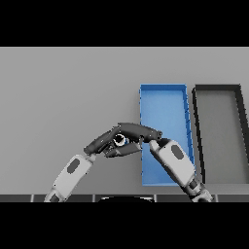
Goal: Pick up the blue pipe and place it into the blue bin.
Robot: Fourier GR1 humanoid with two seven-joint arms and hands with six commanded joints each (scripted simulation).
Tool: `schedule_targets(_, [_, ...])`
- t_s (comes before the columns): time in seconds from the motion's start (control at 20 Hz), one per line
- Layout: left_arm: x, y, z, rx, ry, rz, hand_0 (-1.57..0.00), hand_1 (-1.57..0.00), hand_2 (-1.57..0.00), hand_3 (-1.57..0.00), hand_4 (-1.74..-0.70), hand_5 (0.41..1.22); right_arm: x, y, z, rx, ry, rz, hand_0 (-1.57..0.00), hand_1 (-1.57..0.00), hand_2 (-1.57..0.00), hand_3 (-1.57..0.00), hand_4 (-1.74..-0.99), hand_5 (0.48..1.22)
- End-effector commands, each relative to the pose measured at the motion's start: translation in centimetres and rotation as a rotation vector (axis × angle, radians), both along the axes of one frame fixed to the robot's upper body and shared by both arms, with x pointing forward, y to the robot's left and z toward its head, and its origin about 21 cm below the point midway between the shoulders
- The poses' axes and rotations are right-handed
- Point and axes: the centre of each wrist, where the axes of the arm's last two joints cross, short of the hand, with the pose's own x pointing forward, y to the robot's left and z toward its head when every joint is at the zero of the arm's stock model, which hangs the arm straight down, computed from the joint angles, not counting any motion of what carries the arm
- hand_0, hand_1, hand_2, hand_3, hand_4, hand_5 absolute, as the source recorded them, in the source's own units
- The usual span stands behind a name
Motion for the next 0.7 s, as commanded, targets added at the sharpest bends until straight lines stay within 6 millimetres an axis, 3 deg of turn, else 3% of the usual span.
schedule_targets(0.0, [0.07,0.25,-0.25,0.039,-0.023,-0.024,-0.74,-0.69,-0.62,-0.68,-1.31,1.221,-0.02,-0.04,-0.01,-0.015,0.000,-0.001,-1.55,-1.55,-1.55,-1.54,-1.488,1.194])
schedule_targets(0.1, [0.13,0.35,-0.26,0.085,-0.048,-0.047,-0.47,-0.44,-0.40,-0.44,-1.14,1.187,0.13,-0.16,0.27,-0.045,-0.007,-0.005,-1.56,-1.56,-1.56,-1.55,-1.491,1.204])
schedule_targets(0.25, [0.01,0.89,-0.64,0.130,-0.052,-0.026,-0.24,-0.23,-0.20,-0.22,-1.00,0.930,-0.24,0.27,0.41,0.003,-0.024,0.022,-1.56,-1.56,-1.56,-1.56,-1.494,1.212])
schedule_targets(0.4, [0.19,0.93,-0.45,0.178,-0.038,0.008,-0.12,-0.12,-0.10,-0.11,-0.91,0.735,-0.23,-0.42,0.59,0.032,-0.041,0.023,-1.57,-1.57,-1.57,-1.57,-1.496,1.216])
schedule_targets(0.65, [0.45,0.57,-0.59,0.172,0.020,0.022,-0.04,-0.04,-0.03,-0.04,-0.89,0.599,0.06,0.19,0.53,0.017,-0.033,0.009,-1.57,-1.57,-1.57,-1.57,-1.490,1.220])
